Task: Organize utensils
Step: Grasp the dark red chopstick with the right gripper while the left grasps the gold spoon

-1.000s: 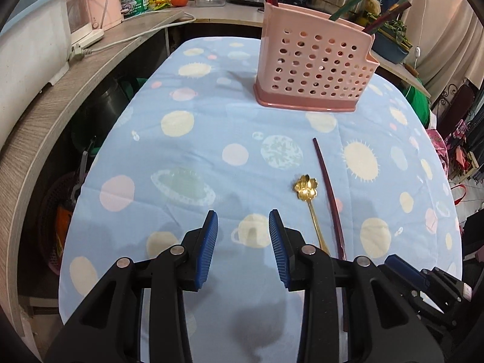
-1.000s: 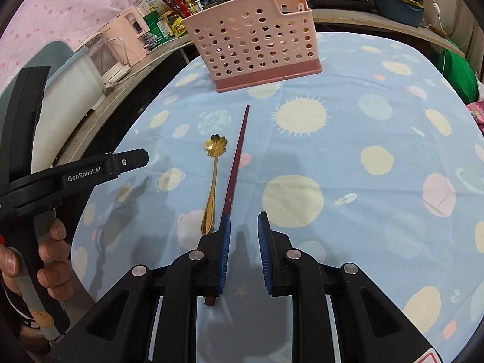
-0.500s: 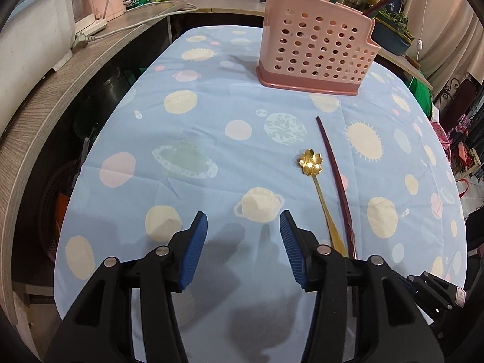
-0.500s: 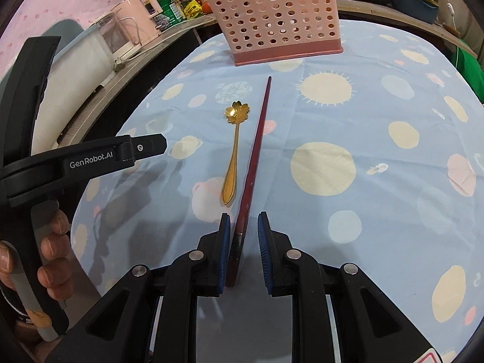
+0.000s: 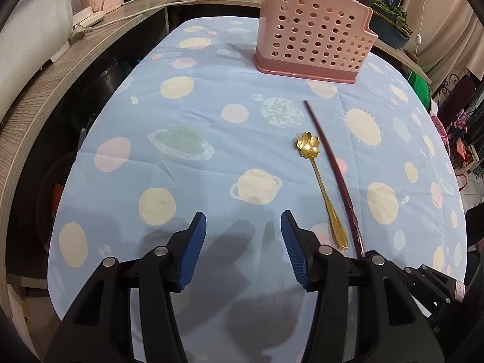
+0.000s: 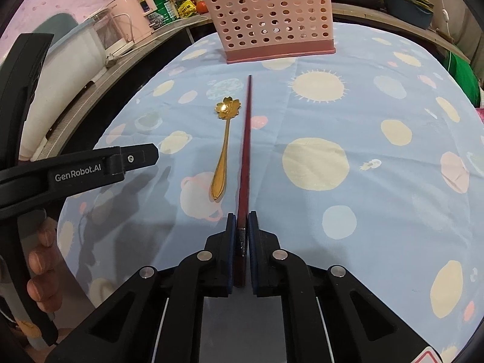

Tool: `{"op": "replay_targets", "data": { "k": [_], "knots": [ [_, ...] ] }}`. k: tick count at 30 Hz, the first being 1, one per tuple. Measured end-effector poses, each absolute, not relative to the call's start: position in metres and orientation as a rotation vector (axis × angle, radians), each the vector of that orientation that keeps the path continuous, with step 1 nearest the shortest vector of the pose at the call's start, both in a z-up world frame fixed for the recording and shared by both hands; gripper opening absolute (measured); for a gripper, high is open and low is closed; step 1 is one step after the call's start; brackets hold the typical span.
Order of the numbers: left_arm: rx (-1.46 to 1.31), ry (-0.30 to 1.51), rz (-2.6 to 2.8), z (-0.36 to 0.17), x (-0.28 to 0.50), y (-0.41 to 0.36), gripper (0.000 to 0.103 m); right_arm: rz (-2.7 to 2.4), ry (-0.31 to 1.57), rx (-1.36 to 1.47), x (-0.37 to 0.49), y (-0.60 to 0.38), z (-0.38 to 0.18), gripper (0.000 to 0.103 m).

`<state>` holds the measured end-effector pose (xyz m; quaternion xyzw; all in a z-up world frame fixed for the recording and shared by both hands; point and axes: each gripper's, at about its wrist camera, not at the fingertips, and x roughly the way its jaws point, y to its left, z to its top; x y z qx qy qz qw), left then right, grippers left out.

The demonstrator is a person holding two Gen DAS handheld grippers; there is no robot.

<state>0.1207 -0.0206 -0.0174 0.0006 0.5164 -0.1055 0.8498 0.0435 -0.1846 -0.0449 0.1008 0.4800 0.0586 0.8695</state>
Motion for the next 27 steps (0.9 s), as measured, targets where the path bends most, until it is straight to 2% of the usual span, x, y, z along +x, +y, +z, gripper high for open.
{"op": "replay_targets", "data": {
  "k": [14,27],
  "knots": [
    [0.028,1.111,-0.277,-0.023,0.116,-0.047,0.058,0.004,0.983,0.302,0.045,-0.238,-0.044,0.007],
    [0.056,1.143,-0.348,-0.034,0.116,-0.084,0.058,-0.001,0.981,0.333,0.047,-0.248,-0.046,0.007]
  ]
}}
